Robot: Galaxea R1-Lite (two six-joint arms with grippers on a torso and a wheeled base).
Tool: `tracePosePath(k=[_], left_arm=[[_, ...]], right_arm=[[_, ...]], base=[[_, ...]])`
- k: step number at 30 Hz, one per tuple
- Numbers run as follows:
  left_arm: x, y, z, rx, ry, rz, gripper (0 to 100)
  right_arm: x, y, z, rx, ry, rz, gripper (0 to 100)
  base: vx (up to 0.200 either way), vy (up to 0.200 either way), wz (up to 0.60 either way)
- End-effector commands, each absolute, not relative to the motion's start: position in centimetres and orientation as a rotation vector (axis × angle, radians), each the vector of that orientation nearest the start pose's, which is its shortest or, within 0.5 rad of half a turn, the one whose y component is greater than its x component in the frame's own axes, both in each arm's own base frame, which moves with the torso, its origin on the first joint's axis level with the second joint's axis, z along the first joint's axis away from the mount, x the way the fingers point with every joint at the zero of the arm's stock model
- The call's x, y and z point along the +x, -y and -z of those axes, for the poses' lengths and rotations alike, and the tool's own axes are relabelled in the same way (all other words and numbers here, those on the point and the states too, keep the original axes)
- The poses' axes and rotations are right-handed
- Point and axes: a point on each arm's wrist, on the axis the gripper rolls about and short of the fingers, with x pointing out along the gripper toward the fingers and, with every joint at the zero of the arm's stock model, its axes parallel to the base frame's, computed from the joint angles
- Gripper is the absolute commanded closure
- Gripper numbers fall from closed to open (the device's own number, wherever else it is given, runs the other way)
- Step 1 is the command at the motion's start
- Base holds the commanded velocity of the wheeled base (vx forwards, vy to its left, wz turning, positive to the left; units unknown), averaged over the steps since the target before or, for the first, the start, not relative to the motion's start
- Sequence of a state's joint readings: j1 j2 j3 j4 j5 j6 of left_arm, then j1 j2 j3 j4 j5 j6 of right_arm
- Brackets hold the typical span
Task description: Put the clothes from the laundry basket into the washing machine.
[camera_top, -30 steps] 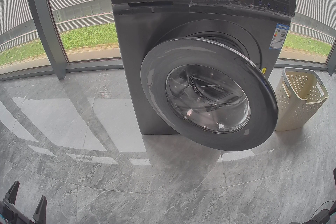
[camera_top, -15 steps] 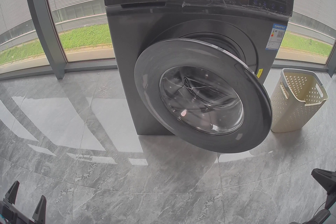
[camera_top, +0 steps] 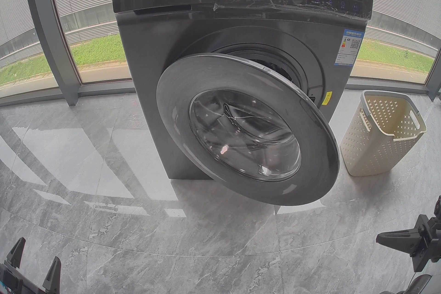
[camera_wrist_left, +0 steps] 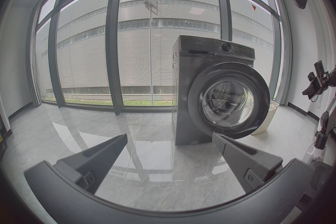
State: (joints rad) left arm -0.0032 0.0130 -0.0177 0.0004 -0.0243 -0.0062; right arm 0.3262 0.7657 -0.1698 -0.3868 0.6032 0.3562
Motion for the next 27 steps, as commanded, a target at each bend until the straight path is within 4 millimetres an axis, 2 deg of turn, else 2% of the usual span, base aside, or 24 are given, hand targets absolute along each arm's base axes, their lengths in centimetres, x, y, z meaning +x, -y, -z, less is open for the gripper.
tracePosePath(k=[1,5,10,15,24,27], left_arm=[[-2.3,0.0,-7.6,-0.006,0.001,0.028,0],[-2.3,0.0,-7.6,-0.008,0.001,0.028,0],[-2.3,0.0,-7.6,-0.012,0.003,0.028,0],[-2.3,0.0,-7.6,-0.008,0.001,0.026,0],[-2.3,0.0,-7.6,-0.002,0.002,0.026,0],[-2.3,0.0,-7.6,0.002,0.002,0.026,0]], right_arm=[[6.4,-3.7,-14.8,0.361,-0.425,-0.895,100],[7.1,-4.0,-14.9,0.359,-0.453,-0.899,100],[9.5,-4.8,-15.8,0.362,-0.452,-0.875,100],[11.2,-5.2,-15.1,0.37,-0.503,-0.837,100],[13.4,-5.8,-14.6,0.355,-0.511,-0.795,100],[14.3,-6.0,-14.7,0.332,-0.495,-0.728,100]], base=[[0.2,0.0,0.0],[0.2,0.0,0.0],[0.2,0.0,0.0],[0.2,0.0,0.0],[0.0,0.0,0.0],[0.0,0.0,0.0]])
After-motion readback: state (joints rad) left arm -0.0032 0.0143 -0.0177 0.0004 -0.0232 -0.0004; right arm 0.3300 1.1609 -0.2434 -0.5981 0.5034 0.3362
